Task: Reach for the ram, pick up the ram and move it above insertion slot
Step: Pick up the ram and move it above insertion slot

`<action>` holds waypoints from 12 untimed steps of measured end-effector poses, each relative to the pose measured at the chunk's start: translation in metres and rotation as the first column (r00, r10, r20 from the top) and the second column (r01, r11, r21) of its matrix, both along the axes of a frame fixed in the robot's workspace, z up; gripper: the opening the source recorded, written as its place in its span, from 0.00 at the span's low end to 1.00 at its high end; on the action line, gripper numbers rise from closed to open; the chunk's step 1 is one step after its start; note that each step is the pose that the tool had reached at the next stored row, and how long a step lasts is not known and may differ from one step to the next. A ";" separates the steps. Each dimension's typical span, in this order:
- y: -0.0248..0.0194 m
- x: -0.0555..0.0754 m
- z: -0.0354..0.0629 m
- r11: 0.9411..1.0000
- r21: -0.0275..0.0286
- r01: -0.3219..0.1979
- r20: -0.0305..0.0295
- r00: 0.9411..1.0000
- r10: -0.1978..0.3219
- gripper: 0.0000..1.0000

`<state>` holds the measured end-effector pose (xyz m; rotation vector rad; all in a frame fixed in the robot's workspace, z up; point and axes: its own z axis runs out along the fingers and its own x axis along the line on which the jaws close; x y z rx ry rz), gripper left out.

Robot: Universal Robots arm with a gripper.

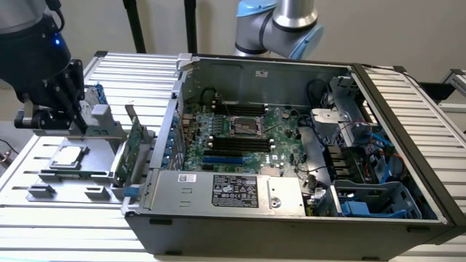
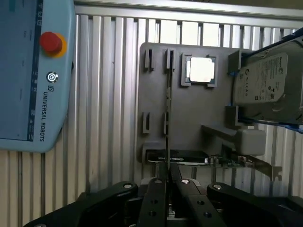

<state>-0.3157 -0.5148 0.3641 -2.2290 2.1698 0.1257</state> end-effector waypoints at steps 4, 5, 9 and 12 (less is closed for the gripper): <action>-0.0001 0.015 0.0123 1.000 0.014 -0.003 0.000 1.000 0.003 0.13; 0.0000 0.020 0.0147 1.000 0.018 -0.004 0.000 1.000 0.004 0.13; -0.0001 0.038 0.0234 1.000 0.030 -0.004 0.000 1.000 0.004 0.13; -0.0001 0.052 0.0275 0.999 0.038 -0.004 -0.001 1.000 0.004 0.13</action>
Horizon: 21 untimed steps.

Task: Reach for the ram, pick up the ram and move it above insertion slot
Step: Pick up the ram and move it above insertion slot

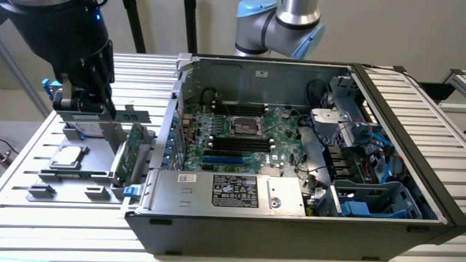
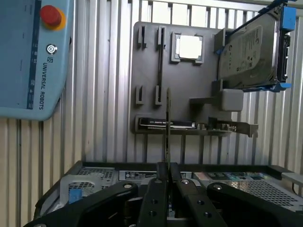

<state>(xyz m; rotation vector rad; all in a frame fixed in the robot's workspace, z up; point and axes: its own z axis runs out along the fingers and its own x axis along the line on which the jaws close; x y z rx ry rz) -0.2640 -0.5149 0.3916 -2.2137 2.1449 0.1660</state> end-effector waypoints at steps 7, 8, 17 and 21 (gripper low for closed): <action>0.0000 0.032 0.0071 1.000 0.022 0.000 -0.001 1.000 0.000 0.13; 0.0000 0.037 0.0079 1.000 0.026 0.000 -0.001 1.000 0.000 0.13; 0.0000 0.078 0.0094 0.998 0.057 0.000 -0.001 1.000 0.000 0.13; 0.0000 0.096 0.0094 0.998 0.065 0.000 -0.001 1.000 0.000 0.13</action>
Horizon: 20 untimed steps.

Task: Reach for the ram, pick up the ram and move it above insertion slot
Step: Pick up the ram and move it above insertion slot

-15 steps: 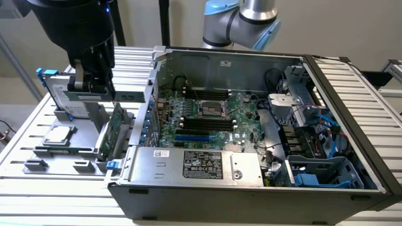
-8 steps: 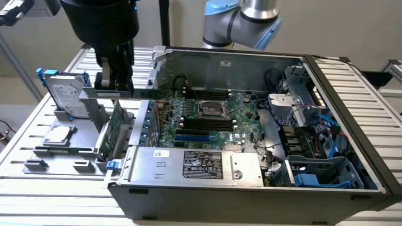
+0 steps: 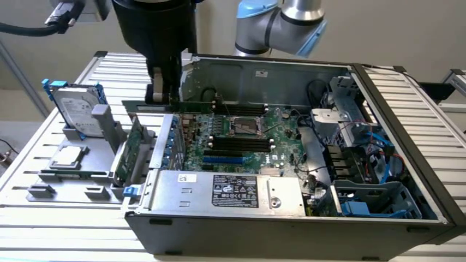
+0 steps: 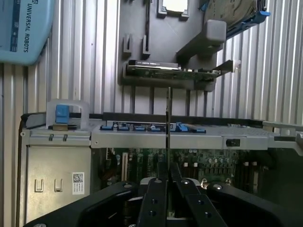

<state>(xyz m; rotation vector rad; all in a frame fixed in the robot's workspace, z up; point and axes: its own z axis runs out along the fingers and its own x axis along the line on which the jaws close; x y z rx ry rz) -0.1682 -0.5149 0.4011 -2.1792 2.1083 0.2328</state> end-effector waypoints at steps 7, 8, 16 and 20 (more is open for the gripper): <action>0.0000 0.032 0.0000 1.000 0.003 0.000 0.000 1.000 0.000 0.13; 0.0000 0.036 0.0000 1.000 0.003 0.000 0.000 1.000 0.000 0.13; 0.0014 0.070 -0.0003 1.000 0.003 0.000 -0.001 1.000 0.000 0.13; 0.0088 0.079 -0.0011 1.000 -0.005 0.000 -0.001 1.000 0.000 0.13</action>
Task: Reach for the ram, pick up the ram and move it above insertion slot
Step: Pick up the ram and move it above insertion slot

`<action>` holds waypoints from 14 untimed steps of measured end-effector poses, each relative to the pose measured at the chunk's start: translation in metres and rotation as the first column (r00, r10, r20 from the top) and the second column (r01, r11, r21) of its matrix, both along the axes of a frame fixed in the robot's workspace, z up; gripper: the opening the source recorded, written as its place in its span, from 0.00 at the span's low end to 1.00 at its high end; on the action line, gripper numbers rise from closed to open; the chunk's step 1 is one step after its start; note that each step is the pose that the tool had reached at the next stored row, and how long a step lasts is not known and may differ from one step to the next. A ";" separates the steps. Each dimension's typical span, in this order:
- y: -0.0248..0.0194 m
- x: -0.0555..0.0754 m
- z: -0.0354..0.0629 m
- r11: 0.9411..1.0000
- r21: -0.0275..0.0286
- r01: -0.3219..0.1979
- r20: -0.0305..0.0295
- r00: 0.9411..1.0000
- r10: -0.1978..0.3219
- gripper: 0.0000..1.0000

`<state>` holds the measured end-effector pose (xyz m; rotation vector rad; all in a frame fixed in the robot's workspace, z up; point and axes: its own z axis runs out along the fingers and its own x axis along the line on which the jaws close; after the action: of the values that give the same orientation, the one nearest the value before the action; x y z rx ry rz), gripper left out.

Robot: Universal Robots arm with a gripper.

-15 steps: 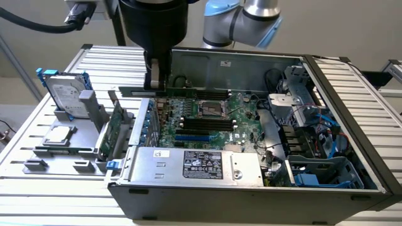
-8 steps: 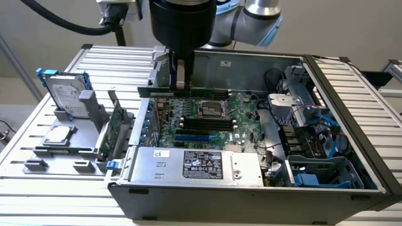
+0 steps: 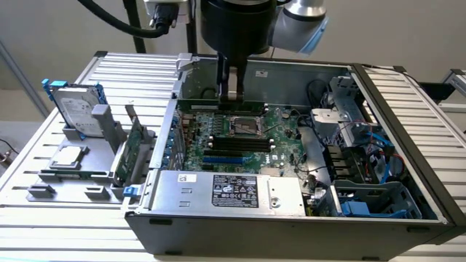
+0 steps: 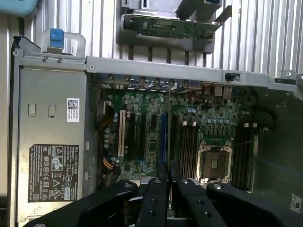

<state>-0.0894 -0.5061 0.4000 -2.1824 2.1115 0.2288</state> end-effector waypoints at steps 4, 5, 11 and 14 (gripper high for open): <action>0.0115 0.006 -0.0007 1.000 -0.015 0.000 0.000 1.000 0.000 0.13; 0.0145 0.008 -0.0009 1.000 -0.019 0.000 0.000 1.000 0.000 0.13; 0.0312 0.015 -0.0021 0.999 -0.048 0.000 0.000 1.000 0.000 0.13; 0.0371 0.018 -0.0026 0.998 -0.061 0.000 0.000 1.000 0.000 0.13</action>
<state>-0.0718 -0.4690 0.3973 -2.2149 2.1463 0.1669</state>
